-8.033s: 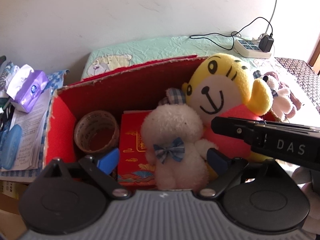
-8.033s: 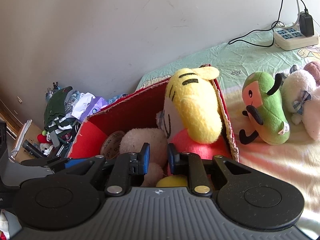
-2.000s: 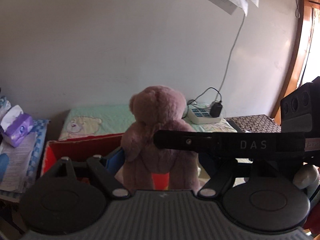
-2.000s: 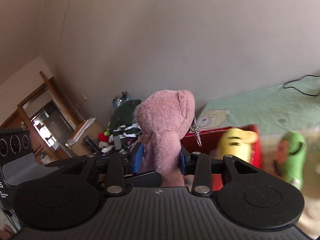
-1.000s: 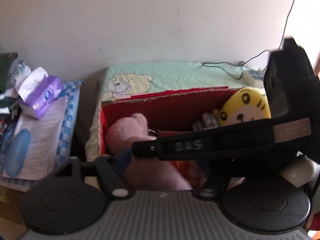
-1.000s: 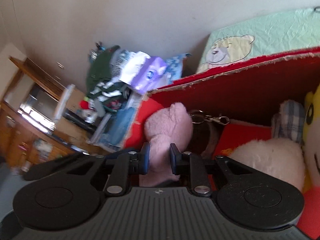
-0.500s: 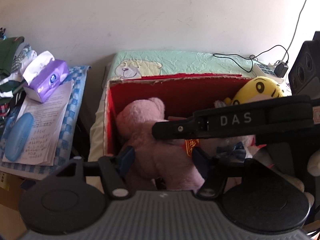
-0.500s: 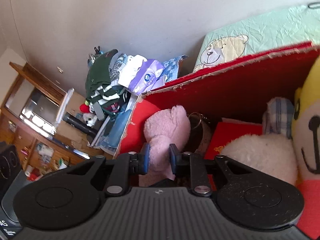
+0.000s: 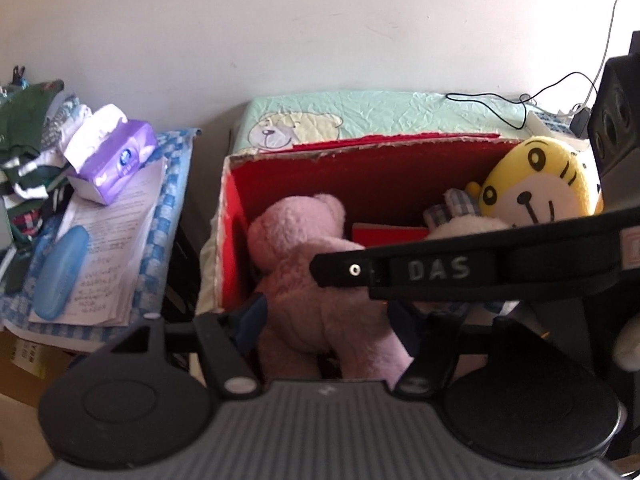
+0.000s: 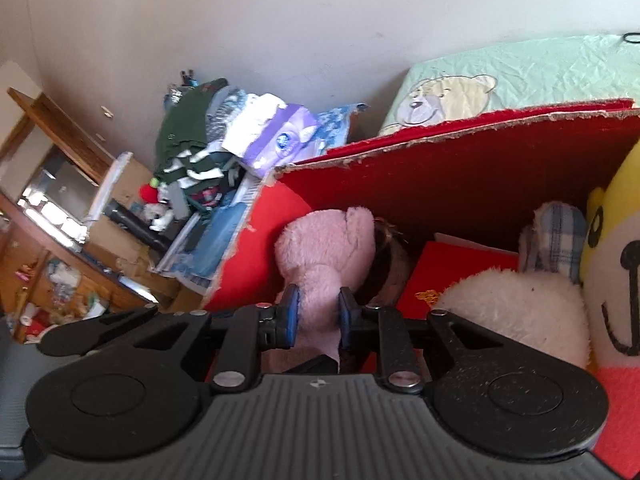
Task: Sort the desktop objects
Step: 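Lower the pink teddy bear into the red box beside the bunny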
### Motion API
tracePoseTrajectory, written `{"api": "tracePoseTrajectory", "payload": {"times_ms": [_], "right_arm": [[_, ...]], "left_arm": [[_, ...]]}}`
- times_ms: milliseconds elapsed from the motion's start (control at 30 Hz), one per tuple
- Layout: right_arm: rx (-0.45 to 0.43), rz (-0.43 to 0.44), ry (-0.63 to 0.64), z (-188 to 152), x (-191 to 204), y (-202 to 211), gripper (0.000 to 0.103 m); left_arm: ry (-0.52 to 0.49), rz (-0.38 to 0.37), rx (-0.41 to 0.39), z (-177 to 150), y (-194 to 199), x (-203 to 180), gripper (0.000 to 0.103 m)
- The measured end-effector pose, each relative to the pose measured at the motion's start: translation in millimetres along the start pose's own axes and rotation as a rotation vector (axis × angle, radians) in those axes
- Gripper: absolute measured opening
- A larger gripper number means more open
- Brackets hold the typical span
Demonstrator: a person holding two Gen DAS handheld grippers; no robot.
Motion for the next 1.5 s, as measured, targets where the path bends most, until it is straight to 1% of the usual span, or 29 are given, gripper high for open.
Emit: {"api": "tracePoseTrajectory", "payload": {"times_ms": [133,233,300,333,433,533,633,733,833,900,967,1067,1167,1333,1500], "right_arm": [[-0.031,0.010,-0.055,2,-4,12,0.024],[-0.068,-0.001,-0.074,4,-6,25,0.024],[-0.085,-0.022,-0.071,5,-6,31,0.019],[-0.088,-0.037,-0.071,6,-7,32,0.014],[-0.075,-0.073,-0.062,6,-7,28,0.008],[-0.064,-0.089,-0.051,5,-6,23,0.005],[-0.045,-0.109,-0.003,6,0,18,0.005],[-0.040,-0.104,0.032,9,7,12,0.006],[-0.011,-0.154,0.094,10,12,-1,0.005],[0.018,-0.143,0.112,10,14,-8,0.004],[0.031,-0.112,0.110,10,13,-11,0.005],[0.057,-0.066,0.078,9,7,-16,0.005],[0.079,0.006,0.010,9,-1,-15,0.005],[0.058,0.013,-0.022,6,-3,-9,0.005],[-0.001,-0.003,-0.036,6,-2,2,0.010]], "left_arm": [[-0.029,0.020,-0.007,-1,6,-3,0.071],[-0.041,0.031,-0.017,0,11,-3,0.071],[-0.041,0.038,-0.019,0,13,-3,0.071],[-0.038,0.036,-0.021,1,14,-3,0.071],[-0.036,0.046,-0.009,1,11,-2,0.071],[-0.044,0.069,0.006,1,6,-4,0.071],[-0.034,0.065,-0.001,1,10,-2,0.071],[-0.022,0.061,-0.015,2,16,0,0.071],[-0.017,0.062,-0.012,4,17,1,0.072],[-0.017,0.071,0.000,5,15,-1,0.071],[-0.015,0.078,0.008,7,13,-2,0.072],[-0.012,0.086,0.022,8,8,-2,0.073],[0.004,0.080,0.038,8,4,-1,0.075],[0.009,0.095,0.049,8,-1,-3,0.076],[0.013,0.111,0.050,9,-2,-7,0.078]]}}
Point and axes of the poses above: each gripper's, at about its wrist camera, not at the fingertips, and y roughly against the way its jaws point, x to its left, z to its top, the point moved 2 cm from there along -y, roughly the way its jaws point, and after that the axes turned 12 degrees about -x, right-handed, at the moved point
